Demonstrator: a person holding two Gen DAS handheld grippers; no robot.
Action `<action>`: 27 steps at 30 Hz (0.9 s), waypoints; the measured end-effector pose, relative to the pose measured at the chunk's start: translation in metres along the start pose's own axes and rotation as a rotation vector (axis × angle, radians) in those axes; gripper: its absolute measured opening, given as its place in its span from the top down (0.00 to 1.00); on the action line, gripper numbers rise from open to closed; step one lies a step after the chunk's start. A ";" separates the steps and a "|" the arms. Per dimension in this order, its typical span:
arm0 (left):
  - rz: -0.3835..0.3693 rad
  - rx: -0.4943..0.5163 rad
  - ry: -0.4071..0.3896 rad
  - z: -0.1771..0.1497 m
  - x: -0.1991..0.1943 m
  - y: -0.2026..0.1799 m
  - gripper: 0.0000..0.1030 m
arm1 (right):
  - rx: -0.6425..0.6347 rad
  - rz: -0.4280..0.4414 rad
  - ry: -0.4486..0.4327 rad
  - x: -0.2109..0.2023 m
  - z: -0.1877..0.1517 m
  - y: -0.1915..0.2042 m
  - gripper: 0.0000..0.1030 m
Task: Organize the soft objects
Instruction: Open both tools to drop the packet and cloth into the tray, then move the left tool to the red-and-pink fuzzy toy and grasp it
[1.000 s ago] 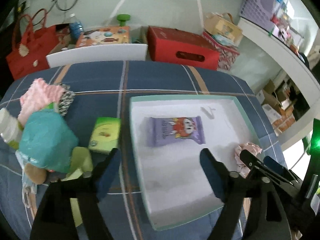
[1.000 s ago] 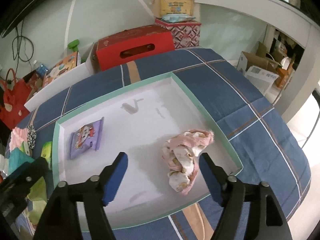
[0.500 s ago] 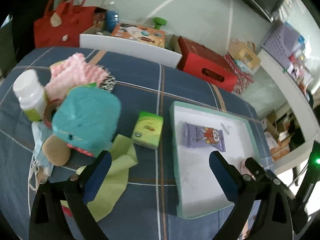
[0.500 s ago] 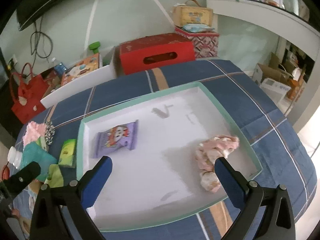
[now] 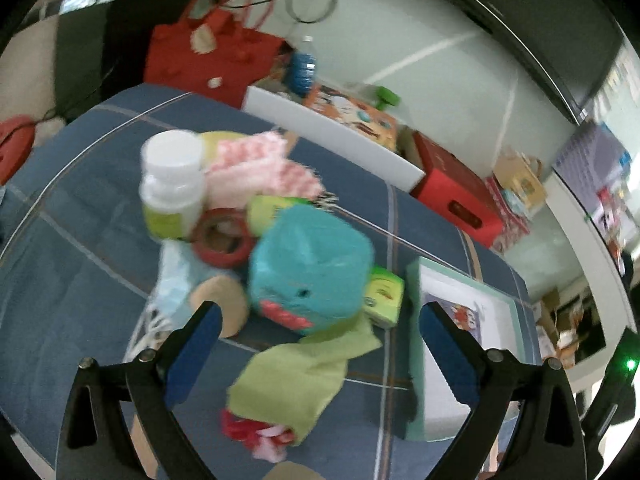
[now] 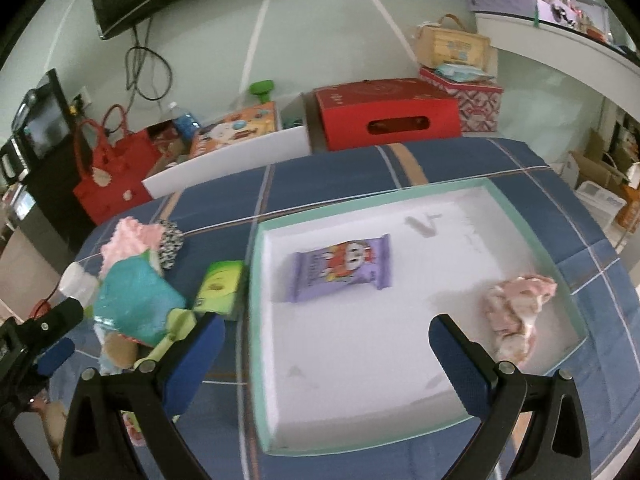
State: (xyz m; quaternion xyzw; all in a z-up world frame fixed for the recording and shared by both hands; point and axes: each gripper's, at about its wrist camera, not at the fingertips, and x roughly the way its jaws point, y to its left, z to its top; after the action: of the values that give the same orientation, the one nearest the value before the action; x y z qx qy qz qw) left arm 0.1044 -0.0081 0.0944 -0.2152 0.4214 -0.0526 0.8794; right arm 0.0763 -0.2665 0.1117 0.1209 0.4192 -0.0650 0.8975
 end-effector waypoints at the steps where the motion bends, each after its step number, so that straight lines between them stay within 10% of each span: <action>1: 0.004 -0.022 -0.007 0.000 -0.002 0.008 0.04 | -0.003 0.008 0.003 0.001 -0.001 0.002 0.00; 17: 0.113 -0.085 -0.111 -0.018 -0.023 0.062 0.04 | -0.079 0.166 0.147 0.020 -0.042 0.056 0.00; 27: 0.174 0.018 0.144 -0.052 0.007 0.056 0.04 | -0.099 0.149 0.227 0.025 -0.065 0.066 0.00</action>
State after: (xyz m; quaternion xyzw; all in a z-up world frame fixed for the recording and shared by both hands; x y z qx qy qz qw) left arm 0.0642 0.0234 0.0375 -0.1655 0.5001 0.0051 0.8500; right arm 0.0583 -0.1860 0.0630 0.1141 0.5105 0.0368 0.8515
